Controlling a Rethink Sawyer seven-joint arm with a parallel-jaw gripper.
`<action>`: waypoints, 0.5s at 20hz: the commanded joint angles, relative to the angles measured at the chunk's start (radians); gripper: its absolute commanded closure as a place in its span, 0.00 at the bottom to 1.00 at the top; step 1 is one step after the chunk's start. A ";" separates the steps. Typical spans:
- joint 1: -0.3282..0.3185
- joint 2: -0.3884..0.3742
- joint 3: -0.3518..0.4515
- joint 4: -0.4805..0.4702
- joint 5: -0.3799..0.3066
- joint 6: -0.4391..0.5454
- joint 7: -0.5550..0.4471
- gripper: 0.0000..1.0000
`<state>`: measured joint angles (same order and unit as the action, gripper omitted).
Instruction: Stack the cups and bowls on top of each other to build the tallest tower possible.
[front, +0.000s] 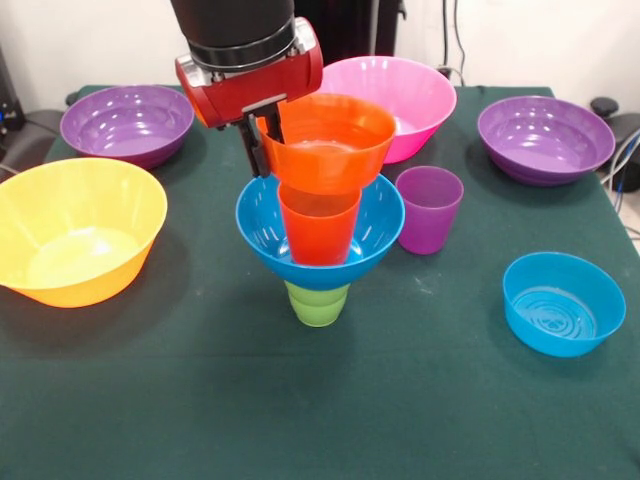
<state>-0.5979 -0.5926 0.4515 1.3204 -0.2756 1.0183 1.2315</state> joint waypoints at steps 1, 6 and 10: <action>0.025 0.047 0.003 -0.034 -0.058 0.059 -0.051 1.00; 0.030 0.049 -0.002 -0.046 -0.068 0.069 -0.054 1.00; 0.031 0.051 -0.006 -0.051 -0.078 0.071 -0.061 1.00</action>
<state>-0.5976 -0.5634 0.4514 1.3197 -0.2845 1.0181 1.2315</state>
